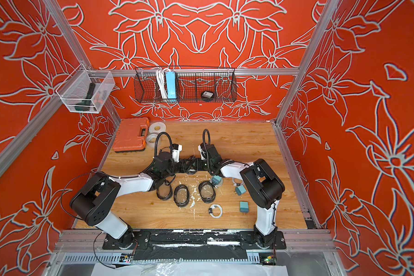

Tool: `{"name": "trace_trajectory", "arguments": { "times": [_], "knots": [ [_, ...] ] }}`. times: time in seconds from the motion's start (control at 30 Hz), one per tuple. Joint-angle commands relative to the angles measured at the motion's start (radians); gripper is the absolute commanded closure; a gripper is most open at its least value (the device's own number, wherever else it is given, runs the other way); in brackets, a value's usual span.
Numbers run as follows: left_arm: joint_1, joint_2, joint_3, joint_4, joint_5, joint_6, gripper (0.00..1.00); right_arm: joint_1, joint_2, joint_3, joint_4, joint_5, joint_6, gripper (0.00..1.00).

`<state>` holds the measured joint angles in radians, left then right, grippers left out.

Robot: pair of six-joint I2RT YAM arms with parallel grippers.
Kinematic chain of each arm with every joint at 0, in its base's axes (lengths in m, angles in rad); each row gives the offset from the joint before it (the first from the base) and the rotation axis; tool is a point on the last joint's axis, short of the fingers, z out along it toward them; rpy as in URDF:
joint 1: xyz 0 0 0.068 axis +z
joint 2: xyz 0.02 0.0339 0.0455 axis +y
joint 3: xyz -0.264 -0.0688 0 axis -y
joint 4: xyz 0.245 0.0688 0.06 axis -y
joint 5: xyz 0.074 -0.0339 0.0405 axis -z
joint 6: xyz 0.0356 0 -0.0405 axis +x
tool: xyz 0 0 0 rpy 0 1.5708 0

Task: Pack away charging kits
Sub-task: Place the storage bag at the center of the board.

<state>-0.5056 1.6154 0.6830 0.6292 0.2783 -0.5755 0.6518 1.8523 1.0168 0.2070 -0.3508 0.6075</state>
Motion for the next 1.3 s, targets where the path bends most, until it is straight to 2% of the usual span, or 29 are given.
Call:
{"name": "trace_trajectory", "arguments": {
  "times": [0.0, 0.1, 0.23, 0.37, 0.47, 0.53, 0.77, 1.0, 1.13, 1.27],
  "knots": [
    [0.000, 0.012, -0.013, 0.082, 0.044, -0.014, 1.00, 0.011, 0.002, 0.026, -0.022, 0.036, -0.055, 0.94],
    [0.001, 0.018, -0.020, 0.091, 0.043, -0.018, 1.00, 0.016, 0.001, 0.025, -0.014, 0.026, -0.069, 0.89],
    [0.001, 0.023, -0.026, 0.084, 0.024, -0.016, 1.00, 0.017, 0.006, 0.029, -0.016, 0.028, -0.070, 0.73],
    [0.001, 0.030, -0.031, 0.073, -0.010, -0.012, 1.00, 0.016, 0.005, 0.030, -0.021, 0.024, -0.068, 0.63],
    [0.001, 0.037, -0.034, 0.063, -0.045, -0.011, 1.00, 0.017, 0.000, 0.028, -0.017, 0.003, -0.062, 0.50],
    [0.001, 0.039, -0.034, 0.060, -0.055, -0.009, 1.00, 0.017, -0.005, 0.031, -0.026, -0.001, -0.060, 0.45],
    [0.001, 0.051, -0.030, 0.060, -0.072, -0.008, 1.00, 0.013, -0.031, 0.031, -0.073, 0.018, -0.046, 0.49],
    [0.001, 0.043, -0.033, 0.058, -0.078, -0.008, 1.00, -0.004, -0.051, 0.027, -0.128, 0.053, -0.005, 0.71],
    [0.001, 0.021, -0.045, 0.064, -0.060, 0.002, 1.00, -0.009, -0.101, 0.007, -0.148, 0.087, -0.005, 0.69],
    [0.001, -0.019, -0.058, 0.057, -0.056, 0.006, 0.67, -0.019, -0.166, -0.014, -0.197, 0.151, -0.002, 0.56]
  ]
}}
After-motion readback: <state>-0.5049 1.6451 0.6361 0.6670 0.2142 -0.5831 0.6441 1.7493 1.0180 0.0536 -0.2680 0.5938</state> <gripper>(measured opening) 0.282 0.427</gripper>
